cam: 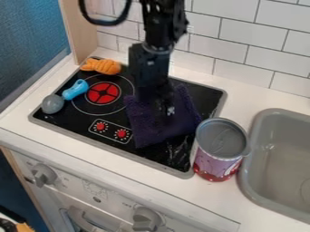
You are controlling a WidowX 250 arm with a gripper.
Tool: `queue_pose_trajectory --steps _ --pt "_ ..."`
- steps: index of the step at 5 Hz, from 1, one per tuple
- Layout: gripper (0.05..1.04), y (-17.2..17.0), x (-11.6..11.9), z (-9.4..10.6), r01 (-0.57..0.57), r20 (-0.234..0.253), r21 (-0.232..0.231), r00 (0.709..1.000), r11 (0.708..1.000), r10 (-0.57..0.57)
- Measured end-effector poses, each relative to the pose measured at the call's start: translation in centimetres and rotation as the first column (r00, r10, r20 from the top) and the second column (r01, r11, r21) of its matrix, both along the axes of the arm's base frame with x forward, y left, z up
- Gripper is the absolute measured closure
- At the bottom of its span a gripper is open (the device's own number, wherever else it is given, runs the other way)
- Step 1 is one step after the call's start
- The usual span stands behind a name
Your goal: Move the purple cloth in between the two burners
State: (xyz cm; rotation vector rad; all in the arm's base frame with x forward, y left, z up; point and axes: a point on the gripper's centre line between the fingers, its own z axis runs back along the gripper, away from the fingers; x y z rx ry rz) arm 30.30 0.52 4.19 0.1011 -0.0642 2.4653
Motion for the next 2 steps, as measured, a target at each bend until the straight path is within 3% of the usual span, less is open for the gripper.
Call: queue_pose_trajectory --steps 2 --pt "0.084 0.1 0.48 -1.13 0.009 -0.007 0.025 1.0 1.0 -0.009"
